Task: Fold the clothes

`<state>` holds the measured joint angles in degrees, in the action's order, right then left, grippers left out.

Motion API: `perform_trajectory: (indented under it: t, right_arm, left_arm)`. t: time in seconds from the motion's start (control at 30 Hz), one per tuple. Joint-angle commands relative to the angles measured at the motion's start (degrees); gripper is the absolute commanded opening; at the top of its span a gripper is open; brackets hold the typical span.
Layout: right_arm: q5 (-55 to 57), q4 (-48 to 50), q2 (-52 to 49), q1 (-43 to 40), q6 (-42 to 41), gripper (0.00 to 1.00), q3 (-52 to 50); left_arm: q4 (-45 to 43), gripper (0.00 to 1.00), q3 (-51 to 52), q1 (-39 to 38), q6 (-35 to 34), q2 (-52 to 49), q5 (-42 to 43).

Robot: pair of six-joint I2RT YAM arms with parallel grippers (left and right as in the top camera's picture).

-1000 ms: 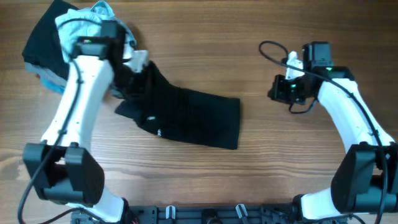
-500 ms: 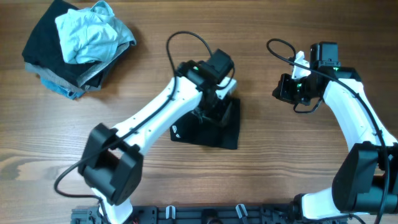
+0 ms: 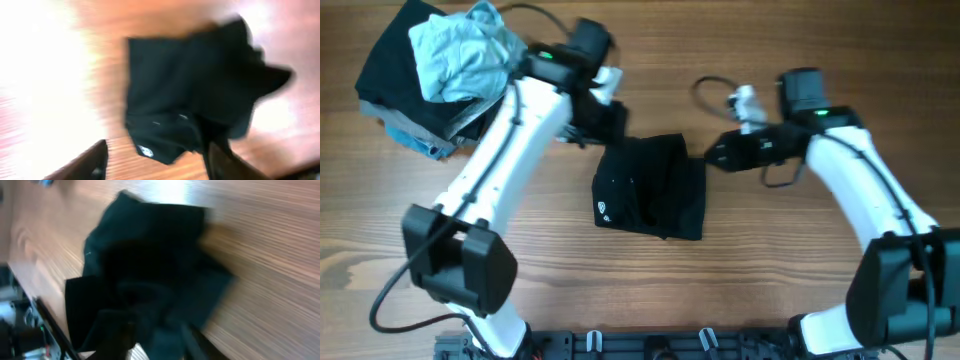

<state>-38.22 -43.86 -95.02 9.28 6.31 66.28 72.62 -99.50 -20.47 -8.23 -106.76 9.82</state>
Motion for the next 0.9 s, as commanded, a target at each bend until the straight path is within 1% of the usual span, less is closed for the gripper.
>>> perform_trajectory:
  t: [0.0,0.03,0.07,0.1,0.13,0.17,0.2,0.23,0.27,0.3,0.33,0.37,0.4,0.43,0.47,0.5,0.57,0.6,0.63,0.7,0.77,0.8,0.87]
  right_arm:
    - [9.01,3.80,0.37,8.11,-6.12,0.63,0.90]
    - [13.75,5.51,0.31,9.99,-10.80,0.72,0.90]
    - [17.00,6.45,0.22,11.06,-14.43,0.74,0.90]
    - [19.45,6.95,-0.09,11.78,-17.22,0.74,0.90]
    - [20.59,6.99,-0.57,11.82,-19.12,0.70,0.87]
    - [20.59,7.34,-1.38,11.78,-19.96,0.54,0.87]
    - [20.59,7.89,-2.21,11.78,-20.00,0.25,0.87]
    - [20.33,8.76,-3.04,11.78,-20.31,0.10,0.85]
    - [19.58,9.66,-3.78,11.78,-20.39,0.12,0.83]
    - [17.84,10.49,-4.15,11.78,-20.15,0.24,0.83]
    - [16.37,11.10,-4.22,11.78,-19.93,0.29,0.83]
    - [16.04,11.45,-4.22,11.78,-20.00,0.26,0.83]
    - [16.24,11.47,-4.22,11.78,-19.93,0.19,0.83]
    - [17.86,11.15,-4.22,11.74,-19.96,0.08,0.83]
    - [22.18,9.46,-4.20,11.63,-20.00,0.04,0.85]
    - [25.81,7.87,-4.20,11.34,-20.31,0.04,0.85]
    - [37.90,2.58,-4.20,9.70,-23.71,0.04,0.83]
    - [42.16,0.68,-4.20,8.72,-25.16,0.10,0.85]
    - [44.02,-0.66,-4.20,7.28,-25.92,0.42,0.85]
    - [40.26,-0.92,-3.80,5.46,-24.94,0.55,0.85]
    - [35.69,-0.79,-2.64,4.09,-22.05,0.56,0.92]
    - [29.24,-0.85,-1.25,3.43,-16.48,0.56,0.92]
    - [17.73,-1.90,0.63,3.39,-6.54,0.56,0.92]
  left_arm:
    - [-1.01,0.04,0.42,6.67,0.31,0.68,0.83]
    - [-0.98,0.04,0.57,7.63,0.48,0.68,1.73]
    - [-1.03,0.04,0.85,8.24,0.52,0.68,1.92]
    - [-1.05,0.04,1.22,8.44,0.52,0.63,1.92]
    - [-1.18,0.04,1.77,8.31,0.50,0.52,1.95]
    - [-1.40,0.04,2.56,7.93,0.50,0.46,2.14]
    - [-1.86,0.04,3.67,7.56,0.50,0.46,2.16]
    - [-2.43,0.04,4.59,7.32,0.48,0.46,2.16]
    - [-3.48,0.04,6.14,6.86,0.48,0.39,2.32]
    - [-4.33,0.04,7.13,6.64,0.46,0.24,2.60]
    - [-5.79,0.04,8.98,6.27,0.46,0.09,3.93]
    - [-7.13,0.04,10.62,5.99,0.46,0.04,5.77]
    - [-8.68,0.05,12.17,5.70,0.46,0.04,7.76]
    - [-10.05,0.06,13.60,5.33,0.46,0.04,9.16]
    - [-11.85,0.07,15.30,4.68,0.46,0.04,9.73]
    - [-12.76,0.07,16.33,4.20,0.48,0.04,9.88]
    - [-14.69,0.07,18.82,2.78,0.46,0.04,9.90]
    - [-15.52,0.08,19.98,2.01,0.46,0.04,9.92]
    - [-16.76,0.08,21.55,0.90,0.46,0.04,9.90]
    - [-18.58,0.09,23.65,-0.68,0.46,0.02,9.88]
    - [-20.17,0.15,25.64,-1.95,0.46,0.02,9.88]
    - [-20.81,0.17,26.53,-2.36,0.46,0.02,9.88]
    - [-20.81,0.18,26.99,-2.56,0.46,0.02,9.86]
